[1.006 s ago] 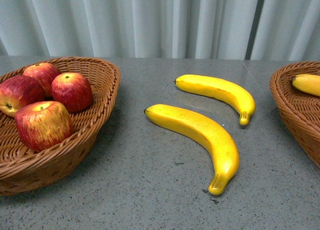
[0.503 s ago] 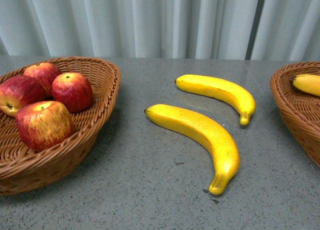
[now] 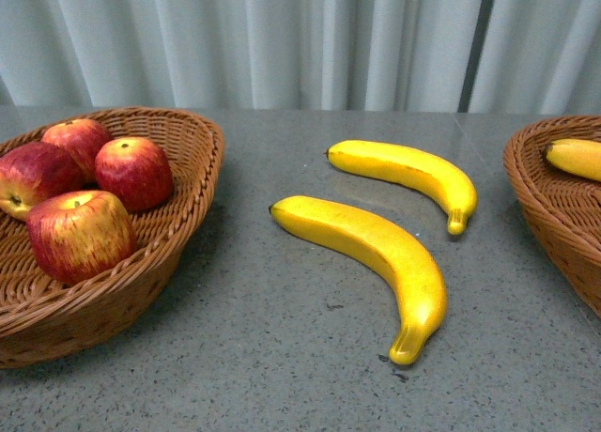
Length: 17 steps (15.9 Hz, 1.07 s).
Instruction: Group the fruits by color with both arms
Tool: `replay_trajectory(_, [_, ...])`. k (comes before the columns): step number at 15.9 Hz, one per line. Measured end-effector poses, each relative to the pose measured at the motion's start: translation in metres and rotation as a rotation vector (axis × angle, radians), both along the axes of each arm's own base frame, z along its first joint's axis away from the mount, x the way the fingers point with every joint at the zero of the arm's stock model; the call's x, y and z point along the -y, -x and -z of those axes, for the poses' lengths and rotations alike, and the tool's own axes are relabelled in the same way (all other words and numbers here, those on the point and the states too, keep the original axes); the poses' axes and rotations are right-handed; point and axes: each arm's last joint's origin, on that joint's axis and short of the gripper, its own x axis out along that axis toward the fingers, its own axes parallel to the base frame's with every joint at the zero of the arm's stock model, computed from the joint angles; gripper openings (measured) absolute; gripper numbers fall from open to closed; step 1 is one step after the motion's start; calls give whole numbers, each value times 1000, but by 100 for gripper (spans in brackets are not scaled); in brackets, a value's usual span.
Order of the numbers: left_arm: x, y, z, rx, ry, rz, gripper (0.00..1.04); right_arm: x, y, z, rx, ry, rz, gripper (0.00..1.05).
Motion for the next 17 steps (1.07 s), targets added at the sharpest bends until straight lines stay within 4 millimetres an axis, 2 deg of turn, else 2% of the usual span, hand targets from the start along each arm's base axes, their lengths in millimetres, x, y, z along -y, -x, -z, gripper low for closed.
replay_trajectory(1, [0,0,0,0,0,2,98,-16,-12,-14,35,7,-132,98])
replay_trajectory(3, [0,0,0,0,0,2,98,-44,-54,-48,87,-4,-222,98])
replay_trajectory(4, [0,0,0,0,0,2,98,-63,-80,-58,64,1,-268,98])
replay_trajectory(5, [0,0,0,0,0,2,98,-80,-103,-60,-4,16,-313,98])
replay_trajectory(7, [0,0,0,0,0,2,98,-119,-148,-51,-145,96,-368,98])
replay_trajectory(9, [0,0,0,0,0,2,98,-149,-181,-43,-232,197,-366,98])
replay_trajectory(10, [0,0,0,0,0,2,98,-157,-188,-35,-283,237,-378,98])
replay_trajectory(12, [0,0,0,0,0,2,98,-165,-197,-14,-369,328,-372,98])
replay_trajectory(14, [0,0,0,0,0,2,98,-164,-207,6,-441,402,-353,98])
replay_trajectory(17, [0,0,0,0,0,2,98,-164,-219,20,-494,458,-323,98])
